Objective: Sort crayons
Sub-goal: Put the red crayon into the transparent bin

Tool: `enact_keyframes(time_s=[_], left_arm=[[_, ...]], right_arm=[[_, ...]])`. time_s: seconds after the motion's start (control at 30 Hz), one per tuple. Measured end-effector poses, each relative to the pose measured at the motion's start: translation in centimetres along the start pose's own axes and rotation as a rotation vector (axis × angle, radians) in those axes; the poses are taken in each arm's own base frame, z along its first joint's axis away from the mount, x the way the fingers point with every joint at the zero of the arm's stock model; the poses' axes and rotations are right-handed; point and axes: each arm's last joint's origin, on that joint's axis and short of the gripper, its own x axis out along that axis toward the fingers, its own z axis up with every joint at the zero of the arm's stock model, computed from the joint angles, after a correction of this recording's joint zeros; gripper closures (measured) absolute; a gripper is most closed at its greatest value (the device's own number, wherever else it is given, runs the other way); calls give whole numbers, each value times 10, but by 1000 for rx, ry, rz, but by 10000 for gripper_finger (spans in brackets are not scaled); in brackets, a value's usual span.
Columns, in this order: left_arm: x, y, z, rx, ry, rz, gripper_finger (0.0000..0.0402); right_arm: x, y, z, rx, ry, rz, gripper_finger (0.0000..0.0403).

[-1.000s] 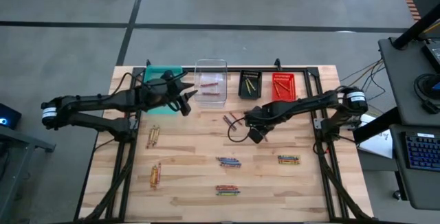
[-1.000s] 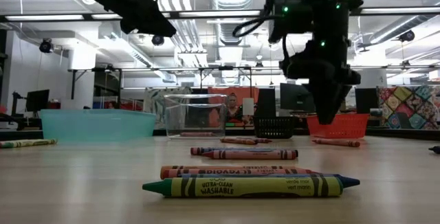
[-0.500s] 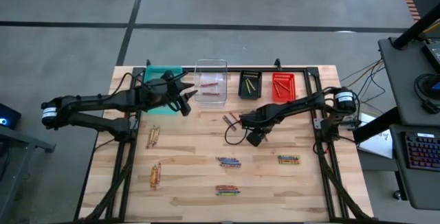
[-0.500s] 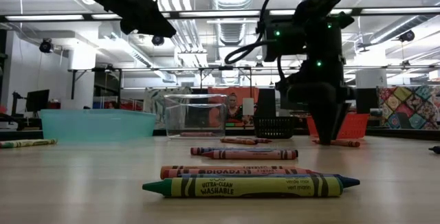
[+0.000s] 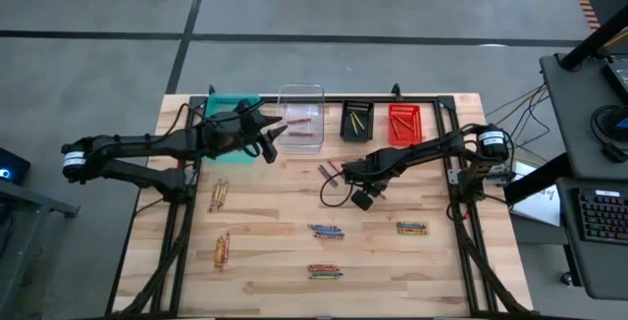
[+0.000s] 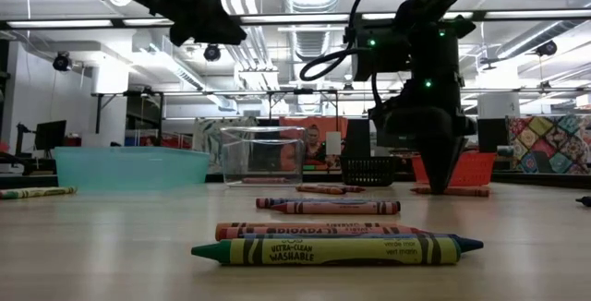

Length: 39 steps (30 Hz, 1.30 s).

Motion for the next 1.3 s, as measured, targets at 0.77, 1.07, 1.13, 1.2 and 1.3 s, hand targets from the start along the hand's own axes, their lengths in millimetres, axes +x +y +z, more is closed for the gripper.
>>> enact_keyframes(time_s=[0.77,1.07,1.13,1.2,1.3], left_arm=[[1,-1,15,5,-111,-4,283],[-8,1,33,50,-189,2,283],[-12,2,36,53,-209,3,283],[-17,4,39,54,-228,4,283],[-26,7,43,58,-257,7,283]], right_arm=[[-151,-7,43,-295,-609,160,392],[-176,-15,99,-416,-947,117,392],[-173,-18,112,-439,-997,95,392],[-170,-22,125,-461,-1056,63,392],[-164,-30,142,-481,-1132,19,392]])
